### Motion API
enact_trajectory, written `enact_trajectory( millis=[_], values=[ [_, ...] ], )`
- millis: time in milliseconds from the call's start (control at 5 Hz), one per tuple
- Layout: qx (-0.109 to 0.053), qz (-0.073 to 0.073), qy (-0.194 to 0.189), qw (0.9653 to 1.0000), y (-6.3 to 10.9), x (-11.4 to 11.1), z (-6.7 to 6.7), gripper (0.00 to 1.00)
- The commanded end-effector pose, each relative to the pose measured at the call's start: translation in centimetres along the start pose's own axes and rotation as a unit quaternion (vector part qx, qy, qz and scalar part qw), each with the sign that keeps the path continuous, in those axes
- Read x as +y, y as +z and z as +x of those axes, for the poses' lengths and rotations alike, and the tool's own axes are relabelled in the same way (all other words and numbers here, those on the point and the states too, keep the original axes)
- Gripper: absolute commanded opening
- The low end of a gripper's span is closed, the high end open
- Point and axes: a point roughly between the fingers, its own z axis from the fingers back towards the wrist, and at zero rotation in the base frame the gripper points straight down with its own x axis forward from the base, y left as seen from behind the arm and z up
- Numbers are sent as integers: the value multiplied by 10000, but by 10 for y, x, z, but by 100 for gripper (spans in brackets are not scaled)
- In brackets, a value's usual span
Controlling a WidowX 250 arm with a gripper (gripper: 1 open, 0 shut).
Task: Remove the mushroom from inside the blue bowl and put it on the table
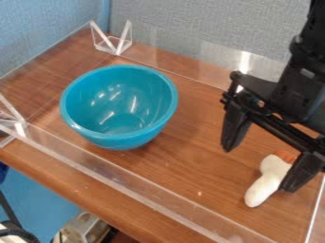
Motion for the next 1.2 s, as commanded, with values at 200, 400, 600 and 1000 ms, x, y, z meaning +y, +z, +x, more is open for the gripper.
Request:
enact_trajectory(
  millis=[200,400,600,1000],
  values=[
    [-350,14,220,9991,27,51,-1,100],
    [-353,65,359,9987,25,83,-2,100],
    [-347,137,791,9962,27,116,-4,100],
    [-352,259,1194,9919,-9,155,6,100]
  ],
)
